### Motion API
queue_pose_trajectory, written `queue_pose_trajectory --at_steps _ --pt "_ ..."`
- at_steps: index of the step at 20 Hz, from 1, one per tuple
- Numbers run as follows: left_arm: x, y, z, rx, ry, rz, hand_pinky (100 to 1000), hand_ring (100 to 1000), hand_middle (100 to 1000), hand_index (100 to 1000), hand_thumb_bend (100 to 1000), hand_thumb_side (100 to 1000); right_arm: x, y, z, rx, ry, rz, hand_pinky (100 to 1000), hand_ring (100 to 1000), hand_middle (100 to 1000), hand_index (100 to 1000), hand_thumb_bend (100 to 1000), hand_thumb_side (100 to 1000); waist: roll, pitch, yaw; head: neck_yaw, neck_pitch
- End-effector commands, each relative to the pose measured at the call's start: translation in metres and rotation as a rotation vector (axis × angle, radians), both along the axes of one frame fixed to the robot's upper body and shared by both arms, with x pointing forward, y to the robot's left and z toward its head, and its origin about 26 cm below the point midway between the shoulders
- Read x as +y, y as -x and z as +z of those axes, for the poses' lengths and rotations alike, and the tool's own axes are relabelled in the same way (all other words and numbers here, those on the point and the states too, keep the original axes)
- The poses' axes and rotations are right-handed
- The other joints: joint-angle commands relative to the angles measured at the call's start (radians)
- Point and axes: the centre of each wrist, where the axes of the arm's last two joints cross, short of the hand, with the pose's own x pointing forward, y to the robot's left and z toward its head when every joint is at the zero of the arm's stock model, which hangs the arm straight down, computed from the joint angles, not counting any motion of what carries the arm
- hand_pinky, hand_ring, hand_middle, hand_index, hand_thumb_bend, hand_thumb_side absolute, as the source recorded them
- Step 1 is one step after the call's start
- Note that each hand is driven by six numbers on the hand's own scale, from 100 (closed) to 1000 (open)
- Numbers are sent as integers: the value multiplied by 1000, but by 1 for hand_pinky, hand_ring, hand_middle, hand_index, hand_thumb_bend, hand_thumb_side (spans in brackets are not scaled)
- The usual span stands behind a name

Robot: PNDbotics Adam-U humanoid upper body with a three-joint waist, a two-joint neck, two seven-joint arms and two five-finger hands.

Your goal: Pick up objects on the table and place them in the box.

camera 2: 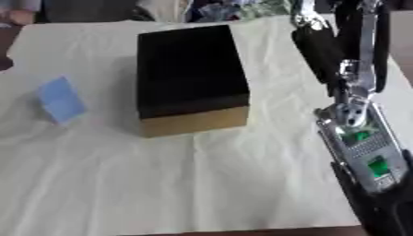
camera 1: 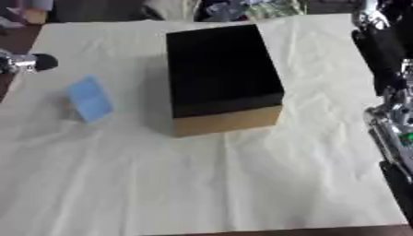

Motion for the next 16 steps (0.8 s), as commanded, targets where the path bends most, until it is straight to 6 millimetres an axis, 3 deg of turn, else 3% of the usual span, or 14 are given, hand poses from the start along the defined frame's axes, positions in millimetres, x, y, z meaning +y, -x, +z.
queue_pose_trajectory --at_steps 1,4,10,16 --pt "3 -3 11 73 -54 -3 935 846 865 980 842 381 -1 3 8 -28 15 0 849 809 600 781 100 424 0 -24 1 2 -4" --pt "1 -10 12 154 -87 -22 951 859 873 988 852 343 -1 3 7 -26 13 2 849 809 600 781 100 424 0 -25 -1 5 -6" --pt "-10 -21 12 247 -84 -58 973 870 886 1000 753 231 0 3 6 -18 6 2 850 807 597 781 100 424 2 -27 -4 9 -10" --pt "-25 -31 12 302 -85 -89 987 896 919 1000 752 215 0 3 4 -15 -3 0 850 804 594 780 100 423 5 -31 -1 11 -6"
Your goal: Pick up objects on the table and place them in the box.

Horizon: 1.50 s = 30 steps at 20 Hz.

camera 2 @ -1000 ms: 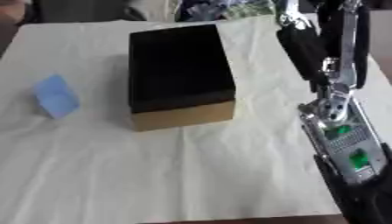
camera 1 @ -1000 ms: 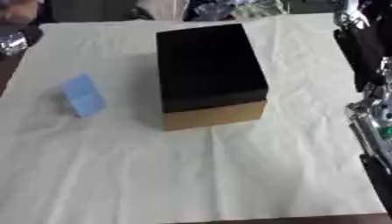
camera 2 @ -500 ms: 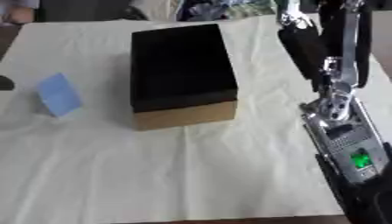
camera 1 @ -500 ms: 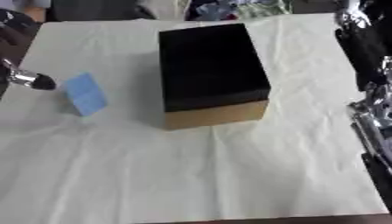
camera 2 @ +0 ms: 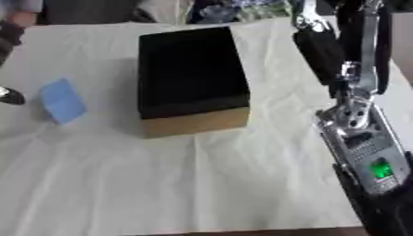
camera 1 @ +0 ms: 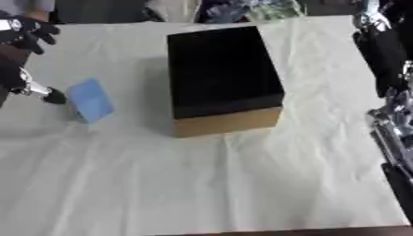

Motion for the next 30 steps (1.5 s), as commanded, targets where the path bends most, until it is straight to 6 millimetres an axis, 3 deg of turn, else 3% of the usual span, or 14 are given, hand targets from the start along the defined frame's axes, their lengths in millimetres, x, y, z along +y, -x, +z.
queue_pose_trajectory --at_steps 1,7,11,20,30 --pt "-3 -4 8 92 -3 56 987 897 920 1000 748 216 -1 3 5 -20 -5 0 850 804 594 780 100 423 2 -25 3 3 -4" --pt "-10 -30 -5 119 32 150 1000 911 931 1000 701 174 -1 3 2 -16 -17 -5 850 801 591 779 100 423 7 -32 12 -2 1" --pt "-14 -41 -19 154 36 173 1000 918 935 1000 725 198 -1 3 0 -14 -29 -11 850 800 589 778 100 424 10 -34 20 -4 2" --pt "-16 -50 -33 209 26 164 1000 923 936 1000 827 287 -2 4 -2 -15 -50 -25 851 798 585 777 100 423 13 -37 31 -4 8" --pt "-17 -57 -48 232 12 202 1000 918 924 1000 818 311 0 4 -3 -12 -62 -25 852 798 583 777 100 426 13 -30 30 5 7"
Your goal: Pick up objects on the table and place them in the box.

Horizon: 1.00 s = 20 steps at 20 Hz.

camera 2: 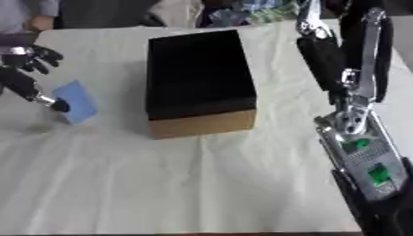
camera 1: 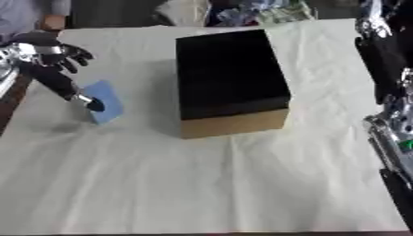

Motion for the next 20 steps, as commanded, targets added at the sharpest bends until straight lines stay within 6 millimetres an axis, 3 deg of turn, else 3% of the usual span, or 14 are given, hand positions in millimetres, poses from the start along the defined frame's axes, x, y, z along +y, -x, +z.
queue_pose_trajectory --at_steps 1,14,20 --pt "6 -4 6 93 11 112 998 917 920 1000 820 315 1 2 7 -29 -4 12 852 798 583 777 100 426 -2 -14 -3 7 6" --pt "10 -18 -11 93 12 171 994 906 896 949 819 360 2 2 8 -35 -10 14 855 798 579 778 100 429 4 10 -11 16 1" --pt "8 -20 -14 91 15 157 975 886 871 905 738 334 2 2 7 -36 -18 11 856 799 579 779 100 433 8 18 -17 20 -2"
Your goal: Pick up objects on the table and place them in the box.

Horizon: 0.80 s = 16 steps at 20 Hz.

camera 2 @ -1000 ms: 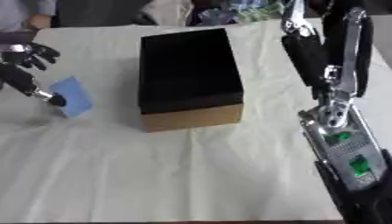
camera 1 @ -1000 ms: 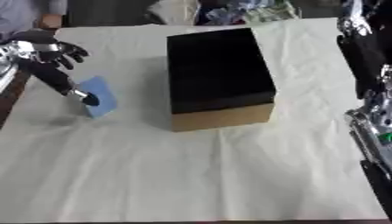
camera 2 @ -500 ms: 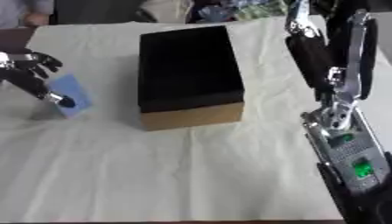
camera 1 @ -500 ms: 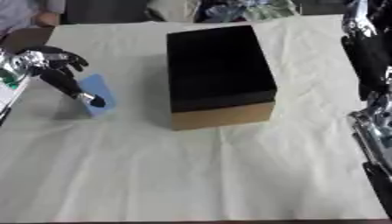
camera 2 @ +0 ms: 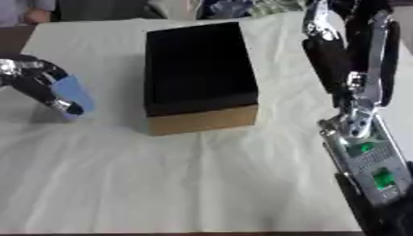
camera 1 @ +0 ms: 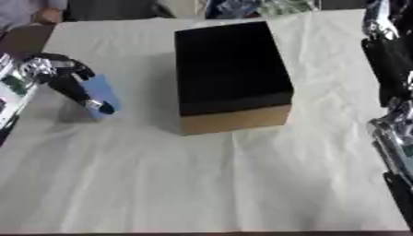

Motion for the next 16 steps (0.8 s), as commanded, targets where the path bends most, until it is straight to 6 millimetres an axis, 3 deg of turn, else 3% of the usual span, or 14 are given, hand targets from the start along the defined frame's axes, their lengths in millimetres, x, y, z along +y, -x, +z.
queue_pose_trajectory --at_steps 1,6,11,16 --pt "4 -1 15 31 17 39 967 878 861 896 700 305 0 2 8 -29 -3 3 856 799 579 779 100 434 0 -16 -2 7 -2" --pt "4 -4 14 5 15 63 938 851 835 855 507 263 1 2 8 -31 -8 5 857 799 579 779 100 436 2 -13 -5 10 -4" --pt "6 -5 12 -24 4 110 913 832 813 783 270 100 1 2 7 -30 -14 5 857 800 578 780 100 438 2 -14 -5 11 -4" --pt "3 0 23 -48 5 82 912 823 809 770 111 100 0 3 5 -22 -15 1 857 800 578 780 100 437 3 -19 1 10 0"
